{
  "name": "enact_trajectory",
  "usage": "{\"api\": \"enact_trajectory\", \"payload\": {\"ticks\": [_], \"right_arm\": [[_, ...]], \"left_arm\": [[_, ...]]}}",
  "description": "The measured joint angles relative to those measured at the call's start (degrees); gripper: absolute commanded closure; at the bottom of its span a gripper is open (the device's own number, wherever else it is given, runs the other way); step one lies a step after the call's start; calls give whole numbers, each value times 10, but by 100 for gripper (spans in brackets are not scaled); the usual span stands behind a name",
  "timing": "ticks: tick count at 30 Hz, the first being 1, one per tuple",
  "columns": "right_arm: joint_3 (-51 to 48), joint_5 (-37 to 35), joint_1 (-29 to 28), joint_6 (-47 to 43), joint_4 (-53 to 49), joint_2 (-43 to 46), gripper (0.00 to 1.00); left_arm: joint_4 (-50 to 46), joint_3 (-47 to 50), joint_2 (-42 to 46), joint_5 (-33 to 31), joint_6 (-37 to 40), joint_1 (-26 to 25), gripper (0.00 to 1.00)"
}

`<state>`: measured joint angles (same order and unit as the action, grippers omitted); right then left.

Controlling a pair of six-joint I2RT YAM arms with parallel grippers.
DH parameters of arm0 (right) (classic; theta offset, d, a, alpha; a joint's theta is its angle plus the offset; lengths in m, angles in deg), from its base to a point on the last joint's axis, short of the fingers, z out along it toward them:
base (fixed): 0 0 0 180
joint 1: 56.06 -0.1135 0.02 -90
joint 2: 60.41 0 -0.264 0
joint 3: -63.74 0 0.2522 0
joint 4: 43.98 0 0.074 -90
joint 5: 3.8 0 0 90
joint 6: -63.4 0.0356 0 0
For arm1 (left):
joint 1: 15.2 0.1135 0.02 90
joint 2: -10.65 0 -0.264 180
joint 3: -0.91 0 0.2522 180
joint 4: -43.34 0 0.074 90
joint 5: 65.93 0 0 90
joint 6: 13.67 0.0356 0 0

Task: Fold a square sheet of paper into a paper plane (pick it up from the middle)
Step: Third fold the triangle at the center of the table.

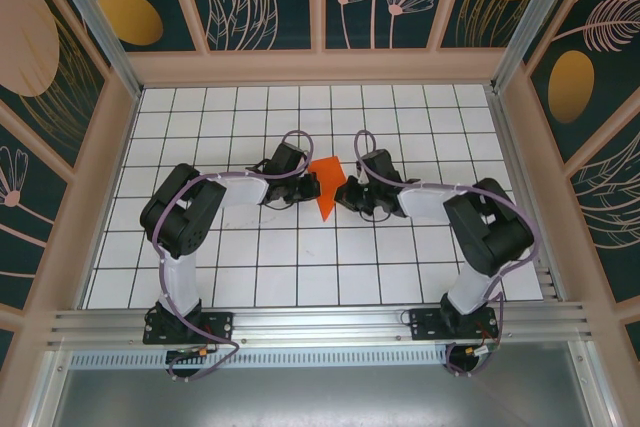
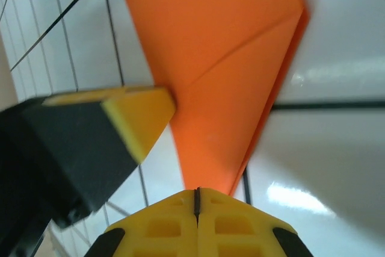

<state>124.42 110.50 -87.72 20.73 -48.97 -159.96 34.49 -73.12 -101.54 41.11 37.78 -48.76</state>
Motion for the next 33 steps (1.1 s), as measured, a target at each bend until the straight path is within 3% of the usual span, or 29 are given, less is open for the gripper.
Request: {"api": "enact_trajectory", "payload": {"ticks": [10,16,20,25,29,33], "right_arm": [[37,-4,1,-18,13,-68,100],[27,-24,-11,22,30,-64,100],[-8,-38,-30,73,49,-40,100],[-32,-37,-45,116,62,-22,100],[-33,-37,-44,118,67,-9,100],[-32,-27,-44,104,76,-6,100]], "left_arm": [[-12,-14,-3,-13,54,2,100],[-26,-16,11,-37,44,3,83],[-12,17,74,-56,9,6,81],[55,103,148,-28,-49,7,88],[116,172,155,24,-102,4,98],[151,210,156,56,-139,-7,100]]}}
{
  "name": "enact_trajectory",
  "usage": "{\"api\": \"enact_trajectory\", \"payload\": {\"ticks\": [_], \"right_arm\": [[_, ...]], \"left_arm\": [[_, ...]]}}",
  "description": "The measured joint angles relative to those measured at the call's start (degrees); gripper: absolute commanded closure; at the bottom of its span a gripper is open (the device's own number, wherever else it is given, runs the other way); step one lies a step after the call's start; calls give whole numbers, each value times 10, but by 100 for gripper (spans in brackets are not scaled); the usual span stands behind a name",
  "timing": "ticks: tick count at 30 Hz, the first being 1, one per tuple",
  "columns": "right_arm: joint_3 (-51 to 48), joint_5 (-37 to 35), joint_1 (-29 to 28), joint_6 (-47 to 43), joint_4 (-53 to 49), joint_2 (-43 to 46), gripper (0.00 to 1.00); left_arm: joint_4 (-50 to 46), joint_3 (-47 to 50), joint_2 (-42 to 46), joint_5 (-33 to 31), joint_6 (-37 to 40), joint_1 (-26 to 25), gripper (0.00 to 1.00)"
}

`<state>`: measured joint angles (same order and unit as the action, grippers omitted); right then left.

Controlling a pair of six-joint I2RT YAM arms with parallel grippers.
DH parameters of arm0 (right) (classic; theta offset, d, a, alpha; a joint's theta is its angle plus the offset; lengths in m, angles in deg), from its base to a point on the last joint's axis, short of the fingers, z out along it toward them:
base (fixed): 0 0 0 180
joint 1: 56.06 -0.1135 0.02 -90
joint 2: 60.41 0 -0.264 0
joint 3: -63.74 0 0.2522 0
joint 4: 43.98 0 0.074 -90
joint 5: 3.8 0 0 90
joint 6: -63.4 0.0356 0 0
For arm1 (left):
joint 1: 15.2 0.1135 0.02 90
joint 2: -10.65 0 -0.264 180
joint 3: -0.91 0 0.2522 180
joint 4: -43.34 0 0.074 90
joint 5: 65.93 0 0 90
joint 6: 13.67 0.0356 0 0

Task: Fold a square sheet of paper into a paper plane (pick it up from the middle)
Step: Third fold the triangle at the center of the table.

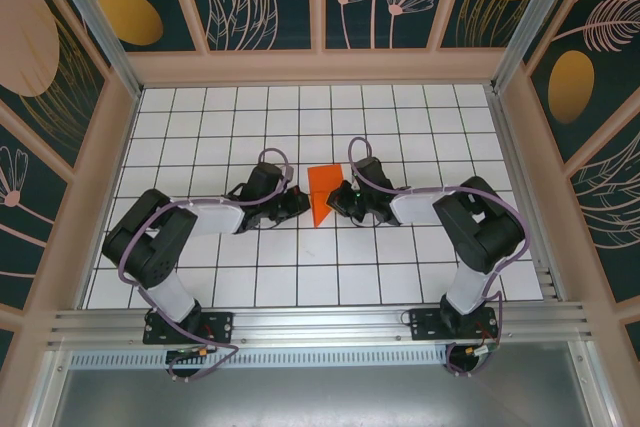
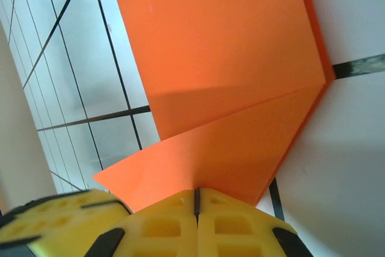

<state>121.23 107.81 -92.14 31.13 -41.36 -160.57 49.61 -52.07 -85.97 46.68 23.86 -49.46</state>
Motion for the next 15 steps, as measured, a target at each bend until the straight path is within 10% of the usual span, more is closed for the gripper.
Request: {"api": "enact_trajectory", "payload": {"ticks": [15], "right_arm": [[9,25,2,-37,1,-12,100]], "left_arm": [[46,-1,-18,16,-38,-37,100]]}}
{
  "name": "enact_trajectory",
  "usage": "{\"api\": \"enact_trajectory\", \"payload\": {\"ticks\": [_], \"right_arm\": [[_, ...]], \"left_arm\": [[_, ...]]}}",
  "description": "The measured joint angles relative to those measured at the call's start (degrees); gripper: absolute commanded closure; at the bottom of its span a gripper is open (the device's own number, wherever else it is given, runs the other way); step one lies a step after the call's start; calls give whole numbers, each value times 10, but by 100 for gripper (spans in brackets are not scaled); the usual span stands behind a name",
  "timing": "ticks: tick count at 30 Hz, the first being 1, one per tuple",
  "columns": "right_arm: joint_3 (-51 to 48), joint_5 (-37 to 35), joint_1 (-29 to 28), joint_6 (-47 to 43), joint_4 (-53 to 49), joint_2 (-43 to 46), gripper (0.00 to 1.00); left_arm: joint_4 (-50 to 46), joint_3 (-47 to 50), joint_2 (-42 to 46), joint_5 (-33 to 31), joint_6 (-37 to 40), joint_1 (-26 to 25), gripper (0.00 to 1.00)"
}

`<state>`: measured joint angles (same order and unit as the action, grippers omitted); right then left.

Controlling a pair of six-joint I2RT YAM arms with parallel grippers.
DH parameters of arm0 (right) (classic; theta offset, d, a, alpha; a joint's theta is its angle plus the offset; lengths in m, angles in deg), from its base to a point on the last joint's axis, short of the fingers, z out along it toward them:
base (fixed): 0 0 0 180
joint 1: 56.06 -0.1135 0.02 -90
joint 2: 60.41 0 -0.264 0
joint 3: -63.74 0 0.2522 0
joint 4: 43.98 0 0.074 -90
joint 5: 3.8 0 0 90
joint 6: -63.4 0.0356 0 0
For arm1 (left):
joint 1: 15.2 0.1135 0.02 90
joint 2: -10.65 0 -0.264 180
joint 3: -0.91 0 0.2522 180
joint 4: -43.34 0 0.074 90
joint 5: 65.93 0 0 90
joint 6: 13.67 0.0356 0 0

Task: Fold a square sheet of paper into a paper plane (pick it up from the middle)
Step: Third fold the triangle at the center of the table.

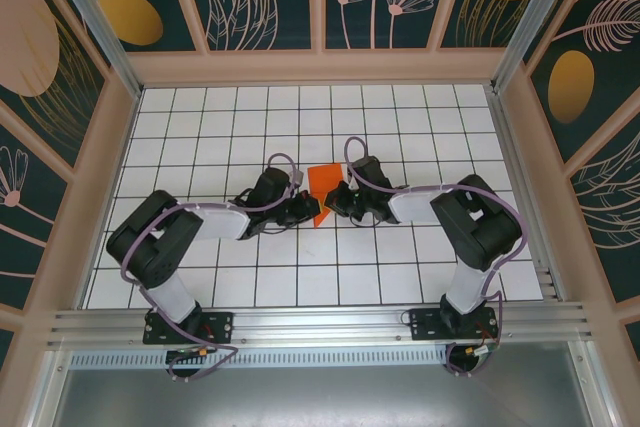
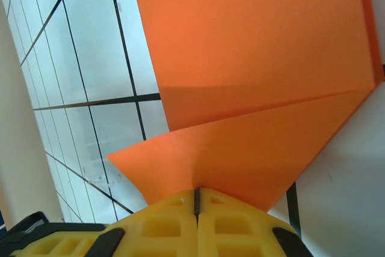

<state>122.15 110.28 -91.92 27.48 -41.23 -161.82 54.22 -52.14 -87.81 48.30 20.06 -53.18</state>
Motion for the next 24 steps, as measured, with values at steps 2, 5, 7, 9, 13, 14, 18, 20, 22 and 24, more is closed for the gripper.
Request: {"api": "enact_trajectory", "payload": {"ticks": [2,5,7,9,13,14,18,20,22,24], "right_arm": [[0,0,2,-2,0,0,100],[0,0,5,-3,0,0,100],[0,0,5,-7,0,0,100],[0,1,5,-13,0,0,100],[0,9,4,-26,0,-2,100],[0,11,4,-28,0,-4,100],[0,13,2,-32,-3,-16,100],[1,14,1,-34,-4,-22,100],[7,15,1,-39,-6,-27,100],[13,15,1,-43,-9,-32,100]], "left_arm": [[0,-7,-17,0,0,-3,100],[-5,-9,-33,-2,0,-3,100],[-14,-9,-37,-7,0,-3,100],[-22,-9,-37,-11,0,-3,100],[-35,-9,-37,-27,1,-3,100],[-37,-10,-37,-29,1,-3,100],[-41,-13,-38,-35,1,-3,100],[-43,-14,-38,-35,1,-3,100],[-46,-16,-38,-37,1,-3,100],[-51,-18,-38,-37,1,-3,100]]}}
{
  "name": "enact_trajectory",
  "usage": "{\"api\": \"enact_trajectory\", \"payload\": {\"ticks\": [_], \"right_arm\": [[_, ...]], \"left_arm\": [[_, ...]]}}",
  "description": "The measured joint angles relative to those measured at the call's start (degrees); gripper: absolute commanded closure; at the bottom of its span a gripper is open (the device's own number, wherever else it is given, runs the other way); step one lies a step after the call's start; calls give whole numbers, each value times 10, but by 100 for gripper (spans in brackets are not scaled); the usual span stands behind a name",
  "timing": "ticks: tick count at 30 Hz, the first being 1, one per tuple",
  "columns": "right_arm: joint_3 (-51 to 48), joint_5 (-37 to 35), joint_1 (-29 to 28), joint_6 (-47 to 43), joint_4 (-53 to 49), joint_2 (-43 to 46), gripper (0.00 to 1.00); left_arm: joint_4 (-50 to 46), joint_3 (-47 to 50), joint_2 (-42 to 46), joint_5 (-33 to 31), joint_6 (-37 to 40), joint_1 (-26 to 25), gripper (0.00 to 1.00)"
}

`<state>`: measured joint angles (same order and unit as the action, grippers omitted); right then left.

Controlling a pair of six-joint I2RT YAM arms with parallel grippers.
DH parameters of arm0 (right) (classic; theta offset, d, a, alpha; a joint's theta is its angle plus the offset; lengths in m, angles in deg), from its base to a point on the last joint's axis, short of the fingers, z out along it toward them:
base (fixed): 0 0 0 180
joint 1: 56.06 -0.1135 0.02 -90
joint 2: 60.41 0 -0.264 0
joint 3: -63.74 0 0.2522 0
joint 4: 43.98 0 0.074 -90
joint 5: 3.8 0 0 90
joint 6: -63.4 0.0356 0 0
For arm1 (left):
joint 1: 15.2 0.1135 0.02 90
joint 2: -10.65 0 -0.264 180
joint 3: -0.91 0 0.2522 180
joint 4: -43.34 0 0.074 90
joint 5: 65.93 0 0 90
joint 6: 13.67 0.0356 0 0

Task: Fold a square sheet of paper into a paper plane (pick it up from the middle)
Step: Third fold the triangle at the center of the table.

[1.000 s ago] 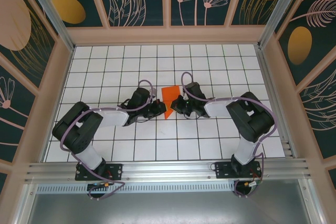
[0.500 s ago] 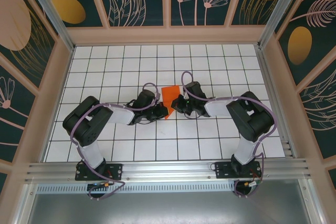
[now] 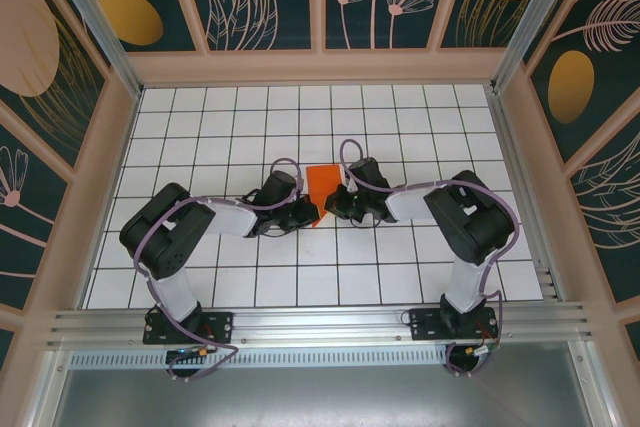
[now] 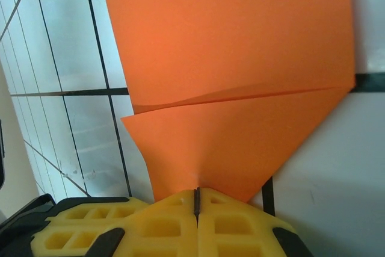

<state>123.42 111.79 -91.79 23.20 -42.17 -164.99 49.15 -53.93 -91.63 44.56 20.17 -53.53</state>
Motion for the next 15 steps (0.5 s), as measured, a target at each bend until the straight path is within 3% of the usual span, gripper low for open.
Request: {"api": "enact_trajectory", "payload": {"ticks": [8,15], "right_arm": [[20,-14,5,-14,-27,-6,100],[21,-7,47,-30,-29,-10,100]], "left_arm": [[-36,-18,-3,-5,2,-1,100],[-37,-18,-3,-7,2,-1,100]]}}
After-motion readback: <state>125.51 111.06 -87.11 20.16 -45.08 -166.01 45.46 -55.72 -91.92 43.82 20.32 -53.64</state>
